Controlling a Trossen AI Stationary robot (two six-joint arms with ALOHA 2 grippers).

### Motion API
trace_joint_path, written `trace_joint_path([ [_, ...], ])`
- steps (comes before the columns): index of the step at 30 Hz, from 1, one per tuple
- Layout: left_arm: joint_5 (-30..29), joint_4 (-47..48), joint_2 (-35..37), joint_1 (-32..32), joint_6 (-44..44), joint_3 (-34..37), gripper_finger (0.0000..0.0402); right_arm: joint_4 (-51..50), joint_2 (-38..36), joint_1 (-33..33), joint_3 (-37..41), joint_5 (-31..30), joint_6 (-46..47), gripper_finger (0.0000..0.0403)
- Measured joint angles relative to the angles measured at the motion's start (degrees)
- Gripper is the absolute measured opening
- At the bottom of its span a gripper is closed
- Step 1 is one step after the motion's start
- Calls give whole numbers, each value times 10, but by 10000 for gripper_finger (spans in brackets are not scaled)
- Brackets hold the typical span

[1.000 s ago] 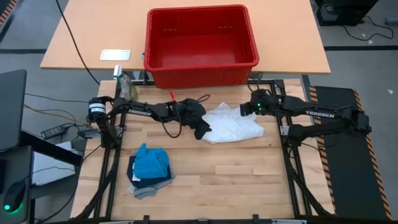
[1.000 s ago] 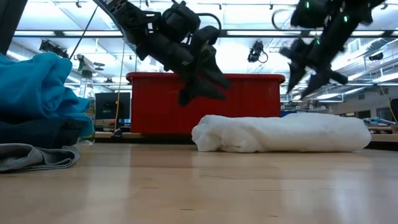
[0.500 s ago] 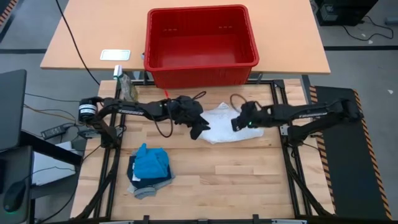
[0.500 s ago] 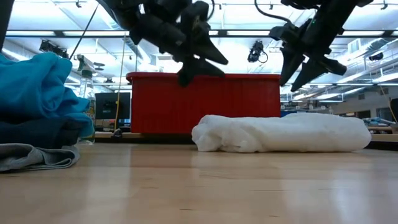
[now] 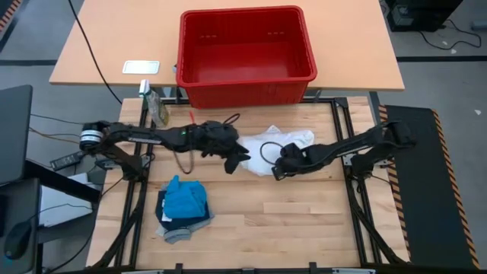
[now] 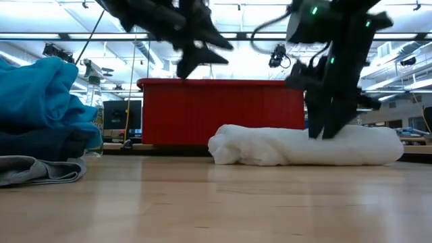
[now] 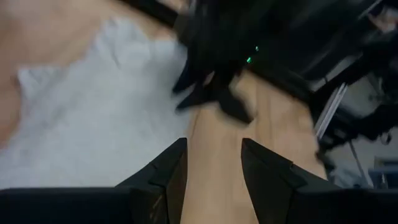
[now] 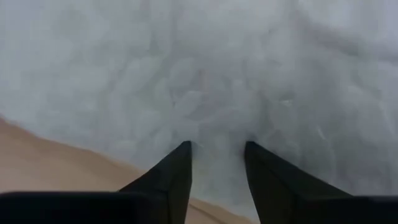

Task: Fold laundry
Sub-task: Fold the white blouse

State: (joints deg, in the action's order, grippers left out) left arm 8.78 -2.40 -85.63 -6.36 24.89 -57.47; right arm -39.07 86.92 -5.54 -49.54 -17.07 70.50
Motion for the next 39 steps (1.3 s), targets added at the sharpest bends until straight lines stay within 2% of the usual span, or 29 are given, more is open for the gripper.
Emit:
trace_joint_path([
  [6,-89,0,112,32,24,62,153,101,85,0,0,55,-26,130],
  [11,-161,20,217,70,105,135,152,279,129,-15,-2,114,8,118],
  [15,-229,21,286,126,148,177,153,359,125,-27,0,159,27,117],
  [18,-276,33,316,157,158,196,153,378,94,-22,0,195,-2,117],
  [22,-308,61,321,165,165,204,153,355,42,6,0,222,-70,117],
  [26,-314,57,299,150,195,205,153,279,-4,54,0,185,-143,117],
  [29,-314,57,281,145,228,206,153,200,-11,95,0,150,-199,117],
  [31,-312,57,266,145,234,204,153,157,-3,117,0,149,-235,116],
  [35,-310,56,225,135,235,205,148,104,33,136,0,203,-291,116],
  [39,-311,44,185,132,282,205,143,77,54,123,0,340,-259,116],
])
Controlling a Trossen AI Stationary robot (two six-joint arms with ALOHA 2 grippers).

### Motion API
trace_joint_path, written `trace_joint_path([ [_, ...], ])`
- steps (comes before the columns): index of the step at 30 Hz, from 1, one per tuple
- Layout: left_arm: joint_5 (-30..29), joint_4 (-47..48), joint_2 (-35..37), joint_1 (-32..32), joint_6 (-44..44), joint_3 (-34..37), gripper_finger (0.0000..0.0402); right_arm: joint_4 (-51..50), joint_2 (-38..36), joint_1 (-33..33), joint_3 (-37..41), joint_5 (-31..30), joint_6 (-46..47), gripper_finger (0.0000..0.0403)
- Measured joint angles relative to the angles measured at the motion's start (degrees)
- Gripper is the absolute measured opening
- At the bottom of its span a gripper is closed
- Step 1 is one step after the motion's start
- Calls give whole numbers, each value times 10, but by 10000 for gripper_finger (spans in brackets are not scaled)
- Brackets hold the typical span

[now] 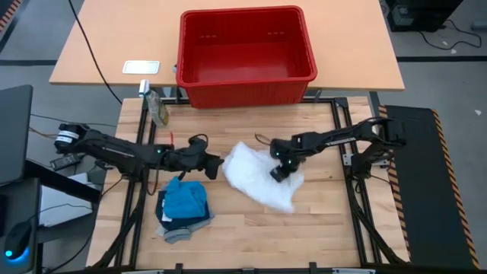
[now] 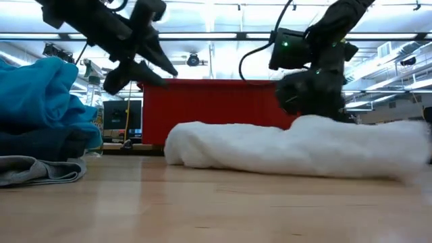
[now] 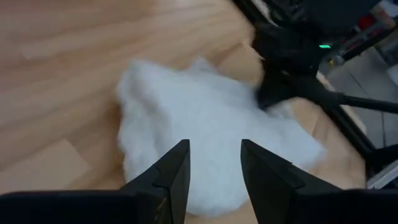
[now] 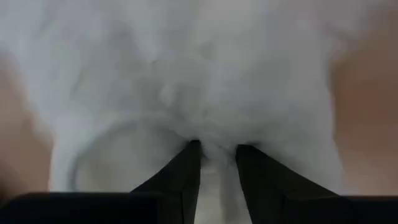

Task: Fold laundry
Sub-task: Fold the white blouse, then put the folded white blouse into the red laundry bin

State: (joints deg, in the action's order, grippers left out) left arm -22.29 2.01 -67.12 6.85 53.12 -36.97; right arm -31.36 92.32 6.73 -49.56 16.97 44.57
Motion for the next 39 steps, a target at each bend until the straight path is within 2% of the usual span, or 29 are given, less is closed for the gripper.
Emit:
trace_joint_path([
  [3,11,-17,-20,0,31,0,142,30,-3,-16,1,137,-5,116],
  [5,12,-33,-29,0,50,0,142,74,-21,-20,1,195,-21,116],
  [9,18,-63,-41,-11,82,0,142,112,-65,3,1,214,-47,116],
  [13,20,-94,-41,-28,86,-5,142,147,-110,62,1,212,-69,116],
  [19,22,-91,-42,-93,-61,-79,142,267,-170,175,1,166,-126,116],
  [23,22,-58,-42,-168,-142,-149,142,349,-190,249,1,127,-114,116],
  [28,42,-10,-42,-266,-233,-225,142,434,-194,317,1,121,-115,116],
  [32,54,11,-42,-335,-274,-256,142,427,-194,360,-26,42,-155,116],
  [36,103,18,-42,-395,-283,-263,142,419,-188,391,-76,-61,-240,116],
  [39,127,20,-42,-430,-289,-263,142,390,-163,411,-139,-84,-285,116],
])
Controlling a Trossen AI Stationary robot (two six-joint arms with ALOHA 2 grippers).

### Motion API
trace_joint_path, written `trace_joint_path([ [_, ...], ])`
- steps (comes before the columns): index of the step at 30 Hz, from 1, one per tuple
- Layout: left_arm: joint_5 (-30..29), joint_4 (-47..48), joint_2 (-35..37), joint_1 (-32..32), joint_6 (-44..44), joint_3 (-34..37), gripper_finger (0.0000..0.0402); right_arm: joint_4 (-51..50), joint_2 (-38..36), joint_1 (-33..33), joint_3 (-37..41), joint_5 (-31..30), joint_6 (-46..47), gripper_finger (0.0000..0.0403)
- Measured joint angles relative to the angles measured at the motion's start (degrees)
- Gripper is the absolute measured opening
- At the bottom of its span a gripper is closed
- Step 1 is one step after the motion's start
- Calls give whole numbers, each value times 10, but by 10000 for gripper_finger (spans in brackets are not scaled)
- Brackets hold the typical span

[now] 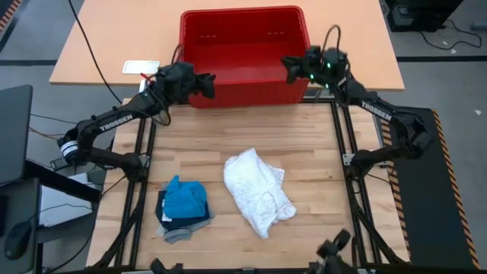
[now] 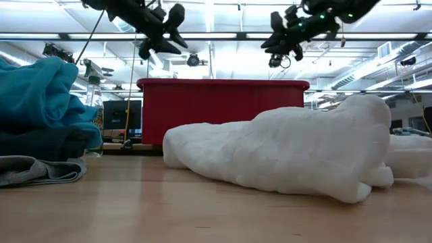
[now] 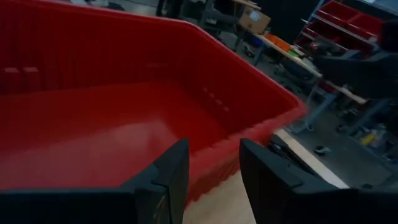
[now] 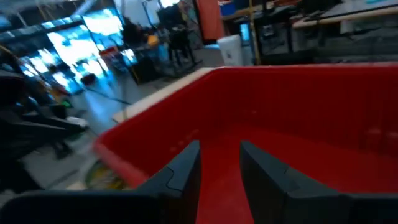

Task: Fold laundry
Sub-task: Put the folded white blouse into the red laundry bin

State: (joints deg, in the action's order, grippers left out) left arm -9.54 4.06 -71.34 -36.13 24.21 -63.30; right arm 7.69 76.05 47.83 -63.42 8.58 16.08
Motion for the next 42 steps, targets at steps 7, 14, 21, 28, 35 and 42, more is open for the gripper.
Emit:
trace_joint_path([
  [7,92,-4,-58,-89,-25,-1,142,-171,147,34,-183,-2,-27,116],
  [14,170,5,-128,-133,-44,-6,142,-394,250,45,-304,-16,-33,117],
  [21,230,126,-117,-107,-61,-2,142,-563,254,25,-313,-15,-47,117],
  [28,225,210,-81,-59,-75,-1,142,-610,217,-11,-313,-15,-55,117],
  [35,179,254,-32,-4,-51,-1,142,-617,185,-39,-313,-15,-52,117],
  [42,93,266,29,53,-14,-1,142,-618,176,-42,-313,-43,-90,117],
])
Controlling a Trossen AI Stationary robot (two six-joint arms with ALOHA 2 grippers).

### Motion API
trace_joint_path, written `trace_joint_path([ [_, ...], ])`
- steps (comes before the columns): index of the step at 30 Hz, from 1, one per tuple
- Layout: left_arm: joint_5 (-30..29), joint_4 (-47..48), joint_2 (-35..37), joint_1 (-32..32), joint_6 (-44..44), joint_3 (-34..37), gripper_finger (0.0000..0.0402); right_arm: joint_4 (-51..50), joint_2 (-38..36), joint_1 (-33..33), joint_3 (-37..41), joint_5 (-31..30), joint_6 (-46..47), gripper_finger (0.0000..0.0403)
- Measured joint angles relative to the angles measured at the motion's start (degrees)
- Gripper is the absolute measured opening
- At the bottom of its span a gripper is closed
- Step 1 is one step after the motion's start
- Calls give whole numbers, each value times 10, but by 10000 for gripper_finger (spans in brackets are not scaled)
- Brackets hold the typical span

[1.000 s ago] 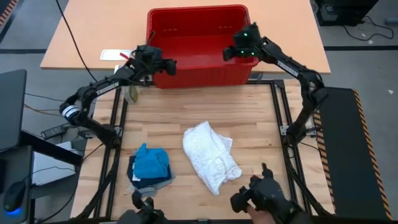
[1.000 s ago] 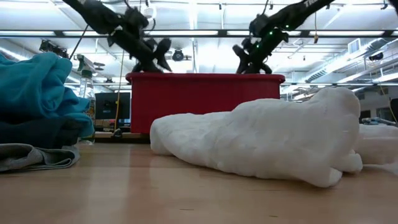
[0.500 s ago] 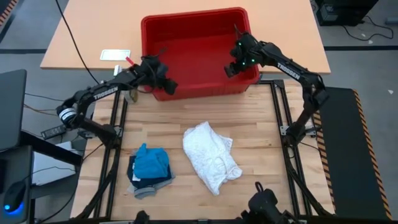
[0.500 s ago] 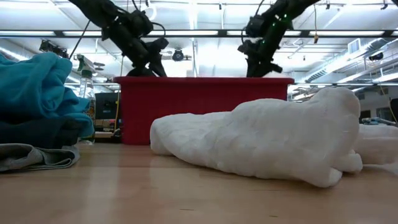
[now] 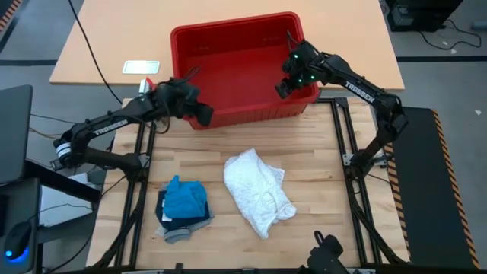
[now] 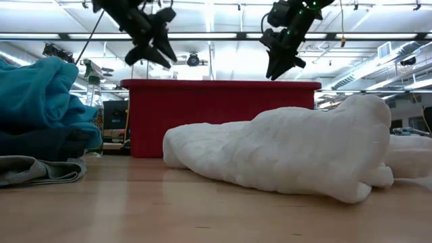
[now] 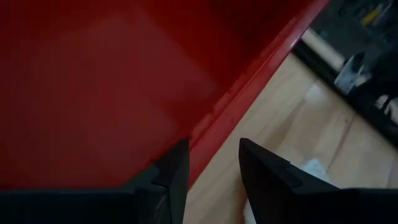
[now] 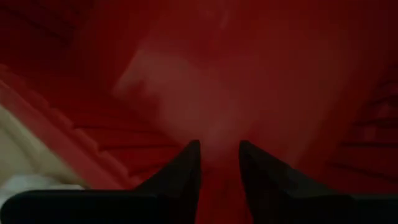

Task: Fold laundry
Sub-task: Put the folded white blouse into the red laundry bin

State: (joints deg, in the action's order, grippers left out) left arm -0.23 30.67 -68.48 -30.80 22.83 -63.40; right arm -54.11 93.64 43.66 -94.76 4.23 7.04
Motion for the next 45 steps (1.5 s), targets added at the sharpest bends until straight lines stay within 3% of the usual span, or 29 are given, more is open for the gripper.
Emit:
trace_joint_path([
  [5,-31,-3,23,55,52,0,142,-18,6,3,21,7,-10,117],
  [11,-75,-38,25,170,75,0,142,-59,4,-24,62,12,-9,116],
  [24,-282,-21,-4,448,249,-1,142,-75,-3,-105,76,-7,-14,116],
  [29,-293,40,-61,493,330,-1,142,-25,-40,-123,76,-60,-12,117],
  [37,-286,73,-162,492,431,0,142,29,-153,-168,75,-58,60,145],
  [42,-217,56,-209,482,447,0,142,26,-212,-247,88,-27,134,183],
  [45,-215,38,-243,487,438,0,142,22,-230,-314,112,-54,182,214],
])
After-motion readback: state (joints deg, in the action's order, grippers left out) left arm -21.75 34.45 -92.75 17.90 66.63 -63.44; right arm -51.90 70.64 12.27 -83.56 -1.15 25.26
